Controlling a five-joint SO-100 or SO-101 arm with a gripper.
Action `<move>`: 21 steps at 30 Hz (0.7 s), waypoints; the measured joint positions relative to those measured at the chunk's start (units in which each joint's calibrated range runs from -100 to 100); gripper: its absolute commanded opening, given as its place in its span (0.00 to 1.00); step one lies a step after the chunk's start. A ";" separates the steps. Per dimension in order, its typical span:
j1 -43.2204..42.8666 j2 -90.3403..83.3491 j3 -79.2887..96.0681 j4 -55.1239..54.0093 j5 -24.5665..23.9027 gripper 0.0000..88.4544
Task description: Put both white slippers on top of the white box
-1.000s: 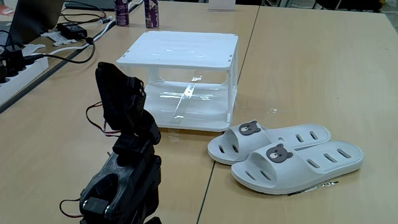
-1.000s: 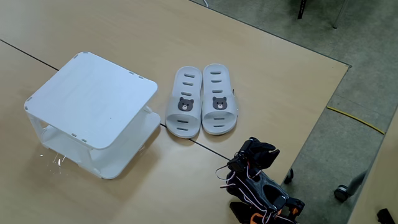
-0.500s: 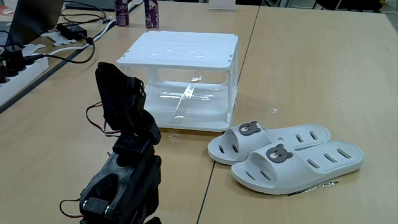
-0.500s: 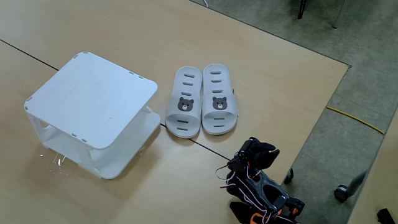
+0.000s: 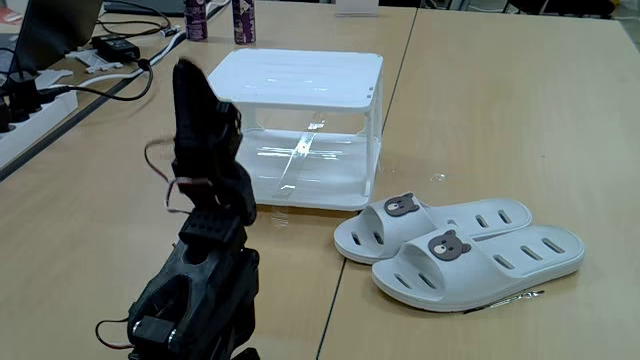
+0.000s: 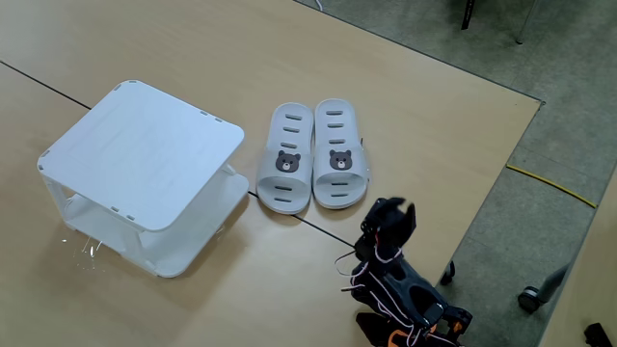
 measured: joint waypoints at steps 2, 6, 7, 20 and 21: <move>0.00 0.00 -5.75 11.07 0.00 0.01; 0.00 1.90 -17.97 32.62 0.00 0.01; 0.00 4.12 -20.13 35.19 0.00 0.01; 6.67 35.63 5.03 32.62 0.00 0.01; 5.69 38.52 4.94 32.62 0.00 0.01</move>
